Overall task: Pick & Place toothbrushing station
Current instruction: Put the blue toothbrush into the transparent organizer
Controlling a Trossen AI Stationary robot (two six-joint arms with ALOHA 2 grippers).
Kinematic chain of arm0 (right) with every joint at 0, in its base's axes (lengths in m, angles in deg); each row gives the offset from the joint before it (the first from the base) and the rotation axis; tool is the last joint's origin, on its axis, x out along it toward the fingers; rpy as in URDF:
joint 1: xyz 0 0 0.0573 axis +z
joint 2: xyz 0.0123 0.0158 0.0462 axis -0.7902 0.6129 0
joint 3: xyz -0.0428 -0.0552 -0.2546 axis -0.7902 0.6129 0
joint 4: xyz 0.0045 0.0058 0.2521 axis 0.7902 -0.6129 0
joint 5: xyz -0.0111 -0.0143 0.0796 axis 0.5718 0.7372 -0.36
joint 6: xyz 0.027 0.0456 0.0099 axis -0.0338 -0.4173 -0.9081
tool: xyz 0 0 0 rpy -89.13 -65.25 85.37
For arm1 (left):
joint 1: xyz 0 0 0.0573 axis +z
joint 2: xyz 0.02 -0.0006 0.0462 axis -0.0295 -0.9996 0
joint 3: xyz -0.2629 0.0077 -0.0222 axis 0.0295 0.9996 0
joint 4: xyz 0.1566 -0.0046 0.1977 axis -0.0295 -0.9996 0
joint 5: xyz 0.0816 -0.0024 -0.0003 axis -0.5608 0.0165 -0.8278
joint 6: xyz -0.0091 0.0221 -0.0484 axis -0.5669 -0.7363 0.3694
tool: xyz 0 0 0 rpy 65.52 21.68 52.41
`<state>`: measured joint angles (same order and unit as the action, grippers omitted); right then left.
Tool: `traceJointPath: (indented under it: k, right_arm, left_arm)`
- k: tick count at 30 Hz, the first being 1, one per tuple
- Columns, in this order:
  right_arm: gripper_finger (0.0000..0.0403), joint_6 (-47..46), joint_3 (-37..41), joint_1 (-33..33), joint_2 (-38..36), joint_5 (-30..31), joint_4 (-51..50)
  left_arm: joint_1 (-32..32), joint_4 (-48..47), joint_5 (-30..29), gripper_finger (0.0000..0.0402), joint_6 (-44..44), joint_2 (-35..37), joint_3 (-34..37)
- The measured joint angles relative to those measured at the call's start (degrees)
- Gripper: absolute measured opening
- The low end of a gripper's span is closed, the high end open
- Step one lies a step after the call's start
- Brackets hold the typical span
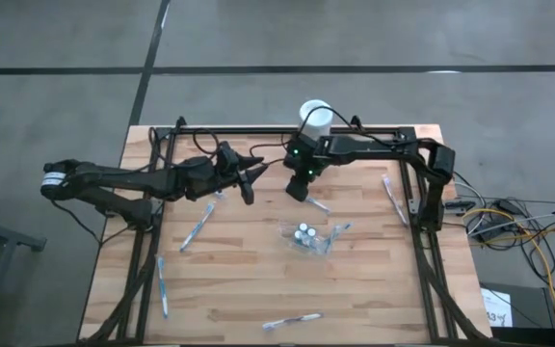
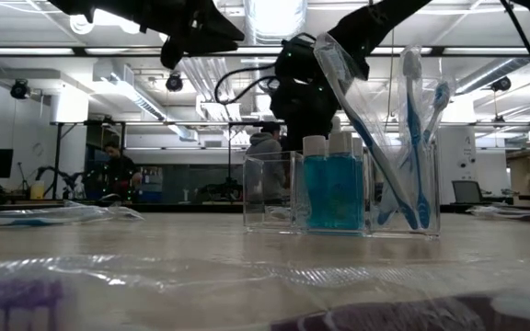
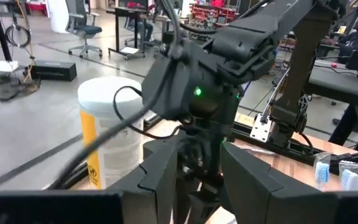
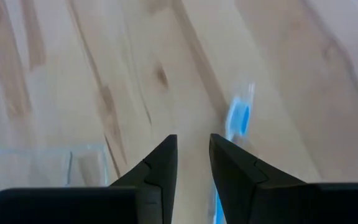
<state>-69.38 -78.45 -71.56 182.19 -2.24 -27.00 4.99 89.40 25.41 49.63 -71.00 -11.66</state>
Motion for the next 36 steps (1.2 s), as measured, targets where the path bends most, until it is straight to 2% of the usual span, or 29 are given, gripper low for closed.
traceJointPath:
  k: [5,12,15,21,24,27,33,36]
  right_arm:
    - [0.0082,-0.67,5.22,0.11,-1.37,-0.03,0.52]
    - [0.0084,-2.41,10.78,-0.04,-4.81,0.27,7.11]
    - [0.0082,-2.60,11.66,-0.04,-6.49,0.21,9.66]
    - [0.0077,-4.35,11.49,-0.04,-8.55,0.22,9.38]
    - [0.0079,-4.38,10.63,-0.02,-8.61,0.21,9.54]
    - [0.0082,-4.74,10.16,-0.02,-8.59,0.24,9.53]
    - [0.0076,-5.13,10.05,-0.02,-8.59,0.26,9.54]
    - [0.0072,-5.20,10.05,-0.02,-8.59,0.26,9.53]
  left_arm:
    - [0.03,-6.83,3.25,0.0129,2.42,0.00,0.00]
    - [0.11,-21.68,2.78,0.0129,4.11,-1.24,0.12]
    - [0.53,-19.21,2.80,0.0129,4.27,-3.00,1.97]
    - [2.61,-6.75,3.66,0.0129,10.13,-9.01,8.57]
    - [4.28,2.78,8.16,0.0129,10.97,-12.53,11.16]
    - [6.26,7.99,11.04,0.0129,12.77,-16.06,11.96]
    - [11.62,8.44,11.38,0.0129,30.33,-23.74,9.57]
    - [13.59,8.22,14.79,0.0129,33.58,-27.99,7.17]
